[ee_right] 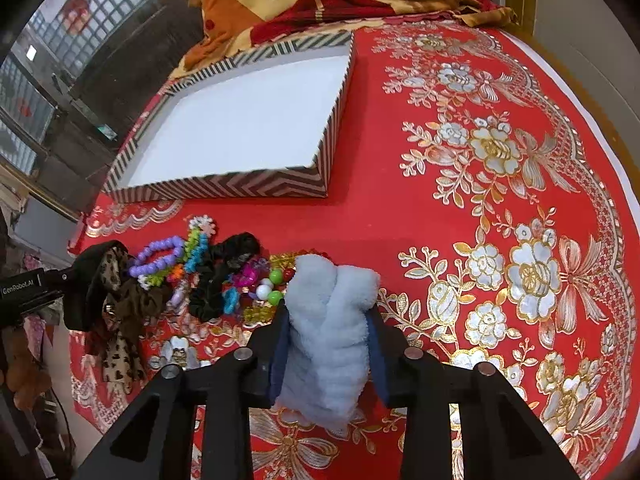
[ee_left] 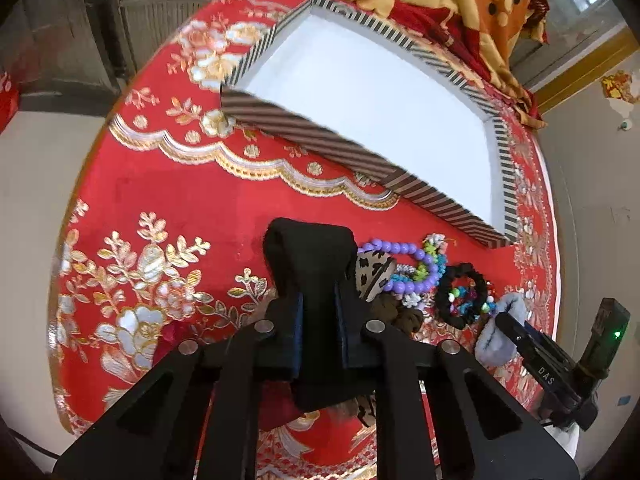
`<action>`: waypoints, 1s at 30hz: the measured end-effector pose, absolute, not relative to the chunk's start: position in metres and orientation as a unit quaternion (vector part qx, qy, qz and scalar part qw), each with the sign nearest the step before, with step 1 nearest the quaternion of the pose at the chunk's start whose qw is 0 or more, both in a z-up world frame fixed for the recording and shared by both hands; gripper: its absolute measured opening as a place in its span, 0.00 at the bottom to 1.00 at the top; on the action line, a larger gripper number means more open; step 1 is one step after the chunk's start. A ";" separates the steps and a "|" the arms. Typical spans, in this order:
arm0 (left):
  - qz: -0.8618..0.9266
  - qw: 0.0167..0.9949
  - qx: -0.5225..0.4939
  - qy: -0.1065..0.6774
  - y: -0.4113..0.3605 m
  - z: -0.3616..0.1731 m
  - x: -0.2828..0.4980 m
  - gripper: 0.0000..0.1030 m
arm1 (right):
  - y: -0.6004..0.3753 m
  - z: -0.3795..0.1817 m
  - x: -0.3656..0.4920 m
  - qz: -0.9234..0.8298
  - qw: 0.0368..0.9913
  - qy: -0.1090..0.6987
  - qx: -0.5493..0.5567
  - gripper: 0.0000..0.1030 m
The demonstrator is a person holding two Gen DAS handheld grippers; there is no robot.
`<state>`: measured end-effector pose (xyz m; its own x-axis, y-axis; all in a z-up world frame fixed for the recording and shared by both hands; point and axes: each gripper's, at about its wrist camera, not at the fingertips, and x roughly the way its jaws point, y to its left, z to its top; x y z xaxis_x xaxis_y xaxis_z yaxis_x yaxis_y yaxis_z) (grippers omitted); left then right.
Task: Organize jewelry
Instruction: 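Lift the black scrunchie with the left tool while the right tool lifts the white scrunchie, then lower both scrunchies into the white tray and open both tools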
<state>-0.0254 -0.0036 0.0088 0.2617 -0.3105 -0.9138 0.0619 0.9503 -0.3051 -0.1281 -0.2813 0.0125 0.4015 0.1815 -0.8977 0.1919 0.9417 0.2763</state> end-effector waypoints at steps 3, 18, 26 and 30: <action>-0.120 0.796 -0.111 0.582 0.002 0.024 -0.026 0.11 | -0.281 0.026 -0.132 0.005 0.827 0.537 0.165 0.31; -0.130 0.838 -0.092 0.521 -0.005 0.080 0.009 0.11 | -0.274 0.091 -0.101 0.027 0.865 0.478 0.152 0.31; -0.114 0.851 -0.058 0.510 -0.021 0.071 0.065 0.11 | -0.269 0.087 -0.044 0.022 0.866 0.482 0.129 0.31; -0.103 0.851 -0.039 0.513 -0.027 0.059 0.090 0.11 | -0.270 0.076 -0.017 0.017 0.863 0.488 0.128 0.31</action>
